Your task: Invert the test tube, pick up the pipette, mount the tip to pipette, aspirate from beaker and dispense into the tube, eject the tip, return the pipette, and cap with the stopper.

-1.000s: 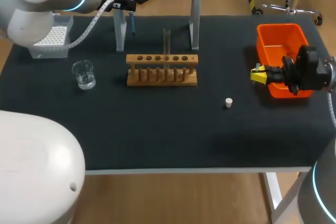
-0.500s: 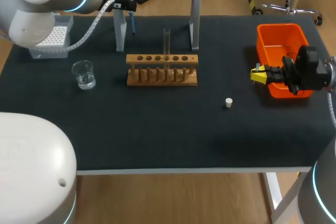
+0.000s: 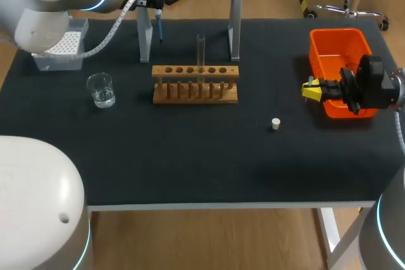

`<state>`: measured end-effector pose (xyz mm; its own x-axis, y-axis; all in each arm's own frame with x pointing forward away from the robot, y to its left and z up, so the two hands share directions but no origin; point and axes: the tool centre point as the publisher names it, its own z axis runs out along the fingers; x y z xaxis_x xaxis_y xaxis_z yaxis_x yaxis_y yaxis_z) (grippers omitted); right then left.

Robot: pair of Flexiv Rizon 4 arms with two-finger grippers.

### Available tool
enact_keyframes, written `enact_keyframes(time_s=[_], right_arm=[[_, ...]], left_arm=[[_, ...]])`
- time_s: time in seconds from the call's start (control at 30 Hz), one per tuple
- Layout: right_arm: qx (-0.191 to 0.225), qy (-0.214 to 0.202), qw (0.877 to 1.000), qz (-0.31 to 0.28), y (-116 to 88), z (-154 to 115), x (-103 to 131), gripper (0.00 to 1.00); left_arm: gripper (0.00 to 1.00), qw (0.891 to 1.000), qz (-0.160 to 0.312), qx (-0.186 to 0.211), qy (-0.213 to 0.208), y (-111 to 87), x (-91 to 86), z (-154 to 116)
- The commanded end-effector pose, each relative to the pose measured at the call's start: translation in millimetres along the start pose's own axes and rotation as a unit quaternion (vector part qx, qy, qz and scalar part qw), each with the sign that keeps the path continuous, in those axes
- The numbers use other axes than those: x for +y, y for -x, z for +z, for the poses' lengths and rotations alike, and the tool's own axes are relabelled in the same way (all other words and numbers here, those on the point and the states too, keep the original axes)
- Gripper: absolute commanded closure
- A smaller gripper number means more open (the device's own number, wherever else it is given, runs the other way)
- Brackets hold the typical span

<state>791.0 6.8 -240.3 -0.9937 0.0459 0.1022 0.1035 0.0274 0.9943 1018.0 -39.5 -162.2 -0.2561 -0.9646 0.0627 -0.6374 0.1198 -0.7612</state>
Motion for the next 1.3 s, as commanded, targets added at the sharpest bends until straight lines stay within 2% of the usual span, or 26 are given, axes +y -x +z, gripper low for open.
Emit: enact_keyframes(time_s=[0.03, 0.5, 0.87, 1.3], right_arm=[[0.001, 0.0, 1.0, 0.0, -0.2, -0.9, -0.5, 1.0], [0.001, 0.0, 1.0, 0.0, -0.2, -0.9, -0.5, 1.0], [0.001, 0.0, 1.0, 0.0, -0.2, -0.9, -0.5, 1.0], [0.001, 0.0, 1.0, 0.0, -0.2, -0.9, -0.5, 1.0]], left_arm=[[0.0, 1.0, -0.006, -0.007, -0.002, -1.3, -7.0, 12.2], [0.0, 0.999, -0.022, -0.02, -0.021, -5.1, -14.9, 40.8], [0.0, 0.998, -0.038, -0.029, -0.027, -0.5, -18.3, 63.4], [0.0, 0.997, -0.057, -0.034, -0.05, 10.2, -37.3, 91.4]])
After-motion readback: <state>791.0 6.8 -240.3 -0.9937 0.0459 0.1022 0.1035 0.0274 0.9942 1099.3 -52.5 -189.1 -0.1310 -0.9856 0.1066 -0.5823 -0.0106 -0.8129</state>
